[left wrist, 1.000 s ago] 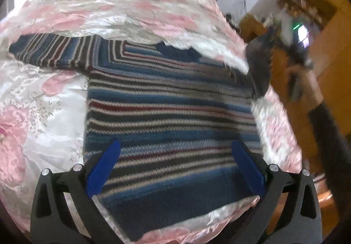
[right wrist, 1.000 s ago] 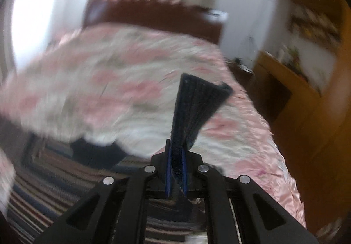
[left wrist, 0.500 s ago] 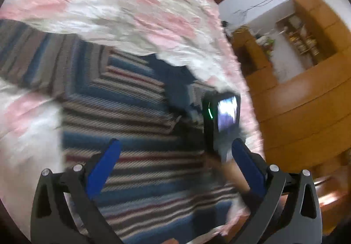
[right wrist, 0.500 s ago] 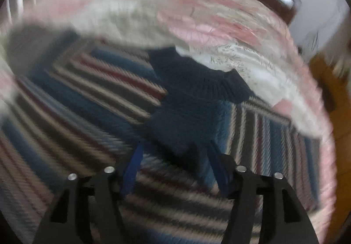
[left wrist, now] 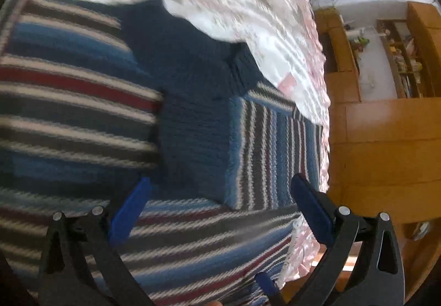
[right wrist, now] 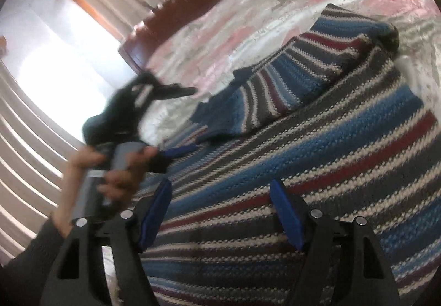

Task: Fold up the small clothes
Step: 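Fold the held sleeve across the sweater body with the right gripper, then release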

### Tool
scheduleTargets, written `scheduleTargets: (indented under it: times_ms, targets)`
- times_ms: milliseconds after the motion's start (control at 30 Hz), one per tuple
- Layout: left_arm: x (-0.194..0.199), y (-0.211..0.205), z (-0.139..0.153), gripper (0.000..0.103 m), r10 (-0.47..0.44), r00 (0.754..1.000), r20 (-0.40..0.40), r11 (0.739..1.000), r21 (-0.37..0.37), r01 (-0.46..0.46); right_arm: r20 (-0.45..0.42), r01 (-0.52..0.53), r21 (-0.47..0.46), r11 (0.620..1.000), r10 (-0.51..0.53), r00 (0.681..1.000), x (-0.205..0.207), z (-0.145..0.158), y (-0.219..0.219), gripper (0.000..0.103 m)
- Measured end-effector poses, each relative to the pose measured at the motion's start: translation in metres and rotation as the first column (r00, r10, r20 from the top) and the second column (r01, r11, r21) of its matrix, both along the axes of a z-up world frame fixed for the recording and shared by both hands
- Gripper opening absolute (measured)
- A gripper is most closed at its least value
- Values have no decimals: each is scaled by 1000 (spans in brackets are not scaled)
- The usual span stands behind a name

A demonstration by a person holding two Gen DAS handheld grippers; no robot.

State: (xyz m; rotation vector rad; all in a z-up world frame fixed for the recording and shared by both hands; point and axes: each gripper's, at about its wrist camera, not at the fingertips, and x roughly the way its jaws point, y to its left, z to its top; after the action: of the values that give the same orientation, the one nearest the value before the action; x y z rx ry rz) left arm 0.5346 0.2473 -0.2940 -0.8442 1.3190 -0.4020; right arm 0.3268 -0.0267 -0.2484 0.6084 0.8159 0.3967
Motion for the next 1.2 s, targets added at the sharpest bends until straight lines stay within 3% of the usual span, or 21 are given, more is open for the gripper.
scheduleTargets:
  times_ms: [100, 167, 200, 233, 300, 333, 600, 800, 967, 1200]
  targets:
    - [6, -9, -11, 98, 10, 999, -46, 1000, -5, -10, 33, -22, 50, 999, 20, 999, -5, 0, -1, 75]
    - [8, -10, -13, 71, 29, 998, -53, 1000, 9, -28, 41, -36, 60, 998, 34, 999, -4, -5, 1, 77]
    - [7, -11, -14, 49, 20, 998, -57, 999, 28, -18, 43, -37, 68, 997, 34, 998, -5, -7, 1, 77]
    - [6, -11, -14, 33, 19, 998, -63, 999, 45, -16, 43, -42, 74, 996, 39, 998, -6, -9, 4, 77]
    - [7, -8, -12, 13, 28, 997, -66, 995, 95, -21, 54, -47, 75, 996, 43, 998, -7, -9, 6, 78]
    - [8, -6, -9, 10, 32, 998, -60, 994, 111, -25, 63, -52, 76, 996, 47, 997, -8, -9, 6, 78]
    - [4, 20, 43, 8, 17, 998, 53, 965, 260, -31, 79, -94, 44, 995, 91, 993, -9, -12, 20, 79]
    - [11, 79, 75, 8, -4, 993, 114, 930, 366, -38, 73, -104, 46, 993, 101, 992, -5, -15, 24, 79]
    - [6, 115, 55, 8, -3, 997, 81, 922, 386, -29, 74, -114, 38, 993, 111, 991, -1, -18, 28, 79]
    - [-6, 125, 14, 9, 27, 999, 33, 932, 360, -37, 71, -120, 21, 993, 118, 990, 1, -19, 34, 79]
